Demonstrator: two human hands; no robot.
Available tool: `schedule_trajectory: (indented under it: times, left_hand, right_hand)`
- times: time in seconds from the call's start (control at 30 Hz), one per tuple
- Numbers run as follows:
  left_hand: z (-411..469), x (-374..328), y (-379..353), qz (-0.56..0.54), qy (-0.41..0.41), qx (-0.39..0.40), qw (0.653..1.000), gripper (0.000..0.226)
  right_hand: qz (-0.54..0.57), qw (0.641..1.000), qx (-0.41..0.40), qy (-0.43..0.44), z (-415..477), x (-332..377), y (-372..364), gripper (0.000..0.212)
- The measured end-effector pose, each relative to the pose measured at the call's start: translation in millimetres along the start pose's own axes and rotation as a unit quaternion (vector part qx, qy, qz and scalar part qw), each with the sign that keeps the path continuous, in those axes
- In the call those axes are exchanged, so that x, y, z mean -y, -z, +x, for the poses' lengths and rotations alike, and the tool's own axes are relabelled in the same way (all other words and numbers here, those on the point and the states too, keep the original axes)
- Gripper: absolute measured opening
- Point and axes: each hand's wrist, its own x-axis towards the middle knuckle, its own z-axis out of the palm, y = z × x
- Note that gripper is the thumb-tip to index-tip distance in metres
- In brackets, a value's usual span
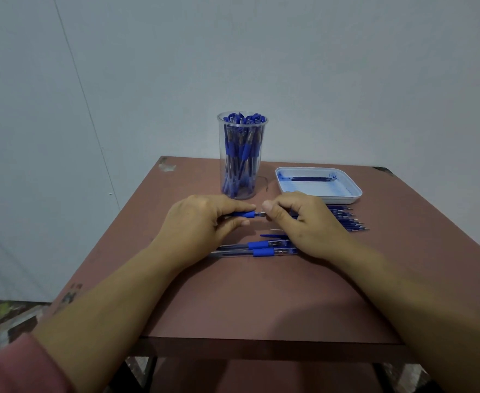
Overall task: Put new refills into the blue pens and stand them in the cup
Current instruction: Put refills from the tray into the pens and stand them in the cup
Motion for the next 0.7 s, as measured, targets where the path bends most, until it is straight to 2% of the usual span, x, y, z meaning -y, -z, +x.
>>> schedule_trajectory:
  times: [0.13, 0.17, 0.27, 0.33, 0.43, 0.53, 0.7]
  left_hand:
    - [0, 2, -1, 0.008, 0.015, 0.005, 1.0, 0.027]
    - [0, 2, -1, 0.009, 0.024, 0.006, 1.0, 0.027]
    - [1, 3, 0, 0.015, 0.062, 0.006, 0.998, 0.026]
    - [0, 5, 1, 0.021, 0.081, 0.004, 0.996, 0.026]
    - [0, 6, 1, 0.028, 0.086, 0.007, 0.996, 0.026]
    - [0, 6, 0, 0.033, 0.085, 0.014, 0.996, 0.026]
    - [1, 5, 0, 0.032, 0.088, 0.025, 0.995, 0.027]
  right_hand:
    - [-0.001, 1.0, 0.011, -0.018, 1, -3, -1, 0.006]
    - [0.001, 1.0, 0.007, -0.019, 2, -3, -1, 0.004]
    - [-0.004, 0.999, -0.033, -0.02, 3, -6, 1, 0.008]
    - [-0.053, 0.997, -0.044, -0.017, 6, -10, 5, 0.01]
    - [-0.178, 0.984, 0.021, 0.004, 12, -19, 9, 0.013]
    - [-0.244, 0.966, 0.082, 0.031, 14, -21, 8, 0.015]
    - [-0.219, 0.969, 0.116, 0.017, 14, -18, 9, 0.021]
